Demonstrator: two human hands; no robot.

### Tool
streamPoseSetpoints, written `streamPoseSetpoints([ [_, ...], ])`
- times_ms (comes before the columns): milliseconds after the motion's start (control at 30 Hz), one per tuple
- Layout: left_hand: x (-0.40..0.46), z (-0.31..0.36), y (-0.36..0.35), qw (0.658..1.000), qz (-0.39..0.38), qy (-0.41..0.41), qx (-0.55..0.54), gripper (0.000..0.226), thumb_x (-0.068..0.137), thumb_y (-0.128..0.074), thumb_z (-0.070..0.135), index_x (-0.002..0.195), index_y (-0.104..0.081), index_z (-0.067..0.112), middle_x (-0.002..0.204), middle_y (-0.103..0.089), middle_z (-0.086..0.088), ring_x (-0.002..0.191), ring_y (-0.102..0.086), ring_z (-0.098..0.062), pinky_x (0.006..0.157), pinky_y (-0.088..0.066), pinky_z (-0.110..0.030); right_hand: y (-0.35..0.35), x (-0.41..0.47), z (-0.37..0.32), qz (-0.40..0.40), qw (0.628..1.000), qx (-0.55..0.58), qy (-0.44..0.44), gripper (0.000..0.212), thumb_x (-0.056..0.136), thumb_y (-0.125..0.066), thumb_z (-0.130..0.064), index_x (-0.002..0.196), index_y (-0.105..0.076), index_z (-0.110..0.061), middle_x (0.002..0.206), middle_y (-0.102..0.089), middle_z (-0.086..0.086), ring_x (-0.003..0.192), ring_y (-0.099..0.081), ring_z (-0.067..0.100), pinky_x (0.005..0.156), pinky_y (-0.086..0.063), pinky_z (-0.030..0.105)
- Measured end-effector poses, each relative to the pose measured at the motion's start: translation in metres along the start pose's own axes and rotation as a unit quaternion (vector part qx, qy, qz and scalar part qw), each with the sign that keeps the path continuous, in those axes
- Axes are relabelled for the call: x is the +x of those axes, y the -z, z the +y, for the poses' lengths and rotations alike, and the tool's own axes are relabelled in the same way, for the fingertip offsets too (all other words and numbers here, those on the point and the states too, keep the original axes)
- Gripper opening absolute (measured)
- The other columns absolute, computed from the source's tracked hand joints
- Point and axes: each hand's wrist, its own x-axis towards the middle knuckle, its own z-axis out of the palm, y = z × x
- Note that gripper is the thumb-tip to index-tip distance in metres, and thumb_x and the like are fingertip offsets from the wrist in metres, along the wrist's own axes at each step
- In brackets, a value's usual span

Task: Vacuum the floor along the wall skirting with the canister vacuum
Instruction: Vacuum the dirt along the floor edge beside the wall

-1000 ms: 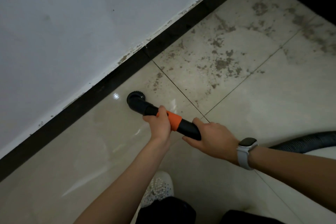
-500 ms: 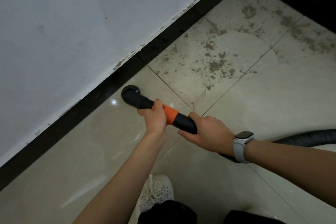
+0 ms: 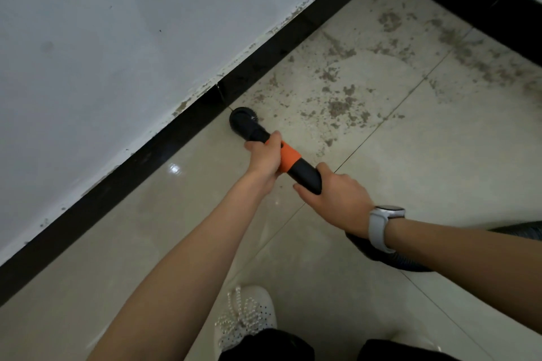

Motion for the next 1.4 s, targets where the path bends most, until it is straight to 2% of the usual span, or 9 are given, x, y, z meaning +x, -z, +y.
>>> streamPoseSetpoints([
  [133,0.002,-0.005,0.008,0.998,0.051,-0.035,-0.009,0.049,0.096,-0.047,0.020,0.136,-0.023,0.004,0.118,-0.053,-0.020,0.080,-0.051,-0.016,0.080,-0.047,-0.036,0.003,0.001,-0.002,-0.001,0.999,-0.025,0.041,0.037,0.091,-0.048,-0.056,0.099,-0.039,-0.020,0.069,-0.046,-0.005,0.066,-0.053,0.024,0.050,-0.031,0.030],
  [300,0.018,-0.003,0.033,0.996,0.072,-0.037,-0.047,0.027,0.096,-0.046,0.018,0.115,-0.030,0.007,0.085,-0.046,-0.005,0.070,-0.048,-0.013,0.070,-0.048,-0.033,-0.005,0.016,-0.021,-0.017,0.995,-0.043,0.085,0.040,0.092,-0.047,-0.054,0.107,-0.043,-0.017,0.077,-0.049,-0.002,0.067,-0.048,0.022,0.055,-0.032,0.030],
  [533,0.013,-0.010,0.020,0.998,0.040,-0.039,-0.037,0.042,0.097,-0.046,0.020,0.131,-0.026,0.005,0.082,-0.046,-0.002,0.069,-0.048,-0.011,0.061,-0.047,-0.026,-0.002,0.013,-0.006,-0.028,0.998,-0.022,0.058,0.036,0.091,-0.048,-0.054,0.099,-0.039,-0.020,0.067,-0.042,-0.007,0.062,-0.048,0.020,0.049,-0.032,0.028],
  [700,0.000,-0.036,0.008,0.999,0.026,-0.035,0.006,0.048,0.097,-0.046,0.023,0.135,-0.022,0.006,0.086,-0.048,-0.002,0.074,-0.050,-0.014,0.079,-0.049,-0.037,-0.011,-0.014,0.012,-0.035,0.999,-0.031,0.020,0.039,0.091,-0.046,-0.056,0.103,-0.041,-0.019,0.075,-0.049,-0.003,0.067,-0.053,0.022,0.055,-0.035,0.029],
  [867,-0.017,-0.057,-0.002,0.999,-0.012,-0.023,0.029,0.049,0.097,-0.047,0.026,0.134,-0.022,0.007,0.090,-0.050,-0.001,0.083,-0.053,-0.016,0.095,-0.048,-0.044,-0.011,-0.044,0.031,-0.040,0.999,-0.009,-0.015,0.035,0.090,-0.047,-0.057,0.097,-0.037,-0.024,0.076,-0.052,-0.005,0.067,-0.052,0.018,0.057,-0.037,0.029],
  [1000,-0.029,-0.069,0.000,0.999,-0.018,-0.013,0.025,0.049,0.098,-0.047,0.026,0.135,-0.021,0.008,0.091,-0.051,-0.001,0.082,-0.055,-0.013,0.094,-0.049,-0.043,-0.014,-0.056,0.039,-0.067,0.997,-0.010,-0.024,0.036,0.089,-0.048,-0.057,0.098,-0.038,-0.024,0.079,-0.053,-0.005,0.075,-0.058,0.021,0.062,-0.041,0.029],
  [1167,-0.032,-0.059,0.022,1.000,0.019,-0.015,0.020,0.053,0.099,-0.045,0.026,0.140,-0.016,0.007,0.089,-0.050,-0.001,0.083,-0.054,-0.013,0.092,-0.050,-0.040,-0.022,-0.043,0.018,-0.074,0.996,-0.020,0.035,0.035,0.092,-0.049,-0.051,0.100,-0.040,-0.019,0.095,-0.063,0.002,0.087,-0.062,0.025,0.063,-0.035,0.029],
  [1267,-0.034,-0.053,0.038,1.000,-0.008,-0.012,0.021,0.039,0.100,-0.044,0.025,0.129,-0.024,0.010,0.090,-0.049,-0.001,0.083,-0.054,-0.011,0.083,-0.051,-0.034,-0.031,-0.031,-0.003,-0.057,0.995,-0.024,0.079,0.036,0.094,-0.048,-0.046,0.107,-0.043,-0.013,0.098,-0.064,0.006,0.085,-0.062,0.028,0.062,-0.036,0.030],
  [1400,-0.037,-0.057,0.047,0.999,-0.021,-0.017,0.032,0.044,0.100,-0.043,0.025,0.135,-0.023,0.006,0.095,-0.051,0.000,0.087,-0.054,-0.009,0.094,-0.046,-0.037,-0.039,-0.024,-0.015,-0.045,0.994,-0.044,0.091,0.028,0.095,-0.046,-0.037,0.107,-0.040,-0.012,0.096,-0.063,0.008,0.080,-0.061,0.031,0.060,-0.033,0.029],
])
